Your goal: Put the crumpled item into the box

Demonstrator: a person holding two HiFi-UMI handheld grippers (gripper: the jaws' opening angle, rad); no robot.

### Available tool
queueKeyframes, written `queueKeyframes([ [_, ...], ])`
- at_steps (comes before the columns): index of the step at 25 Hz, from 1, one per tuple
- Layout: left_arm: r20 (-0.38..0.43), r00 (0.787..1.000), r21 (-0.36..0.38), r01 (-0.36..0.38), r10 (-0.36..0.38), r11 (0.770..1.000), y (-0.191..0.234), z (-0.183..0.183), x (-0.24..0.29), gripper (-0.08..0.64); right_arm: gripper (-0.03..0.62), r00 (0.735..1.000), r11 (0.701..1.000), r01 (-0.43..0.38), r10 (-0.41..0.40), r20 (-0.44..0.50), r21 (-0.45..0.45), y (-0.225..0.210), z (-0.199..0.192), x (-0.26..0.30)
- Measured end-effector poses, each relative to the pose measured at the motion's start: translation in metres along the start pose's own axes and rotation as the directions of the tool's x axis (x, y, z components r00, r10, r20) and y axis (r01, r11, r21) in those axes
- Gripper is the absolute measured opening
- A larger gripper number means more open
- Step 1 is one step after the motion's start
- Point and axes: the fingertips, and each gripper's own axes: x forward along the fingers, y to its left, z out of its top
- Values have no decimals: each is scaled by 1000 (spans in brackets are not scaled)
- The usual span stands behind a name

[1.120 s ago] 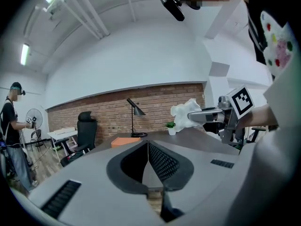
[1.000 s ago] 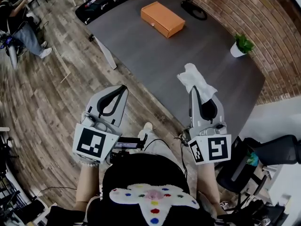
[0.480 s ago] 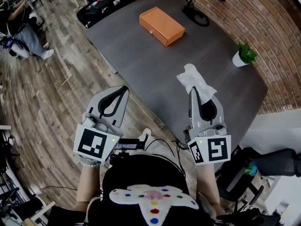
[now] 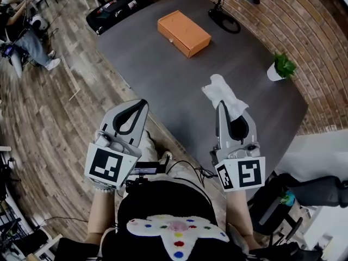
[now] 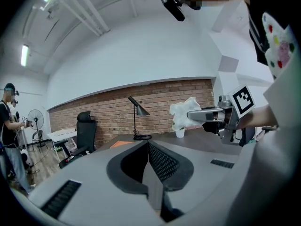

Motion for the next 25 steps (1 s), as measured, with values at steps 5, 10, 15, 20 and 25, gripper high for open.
queueKeyframes([
  [5,-3,1000,2,14,-14,1000,9,-3,15,11,51,1000,1000,14,-14,1,-5,-8,-3,14],
  [10,1,1000,2,28,-28,1000,27,-4,32,11,51,1000,1000,24,-24,-10,-7,-9,-9,35],
  [15,-7,999,7,49,-49,999,49,-3,55,11,51,999,999,43,-43,-23,1,-16,-14,64],
  [20,-17,996,11,84,-83,996,74,-3,80,11,51,996,997,78,-77,-42,15,-26,-22,95],
  [25,-36,992,0,119,-119,993,99,-7,105,11,51,993,995,102,-101,-69,18,-29,-30,125],
])
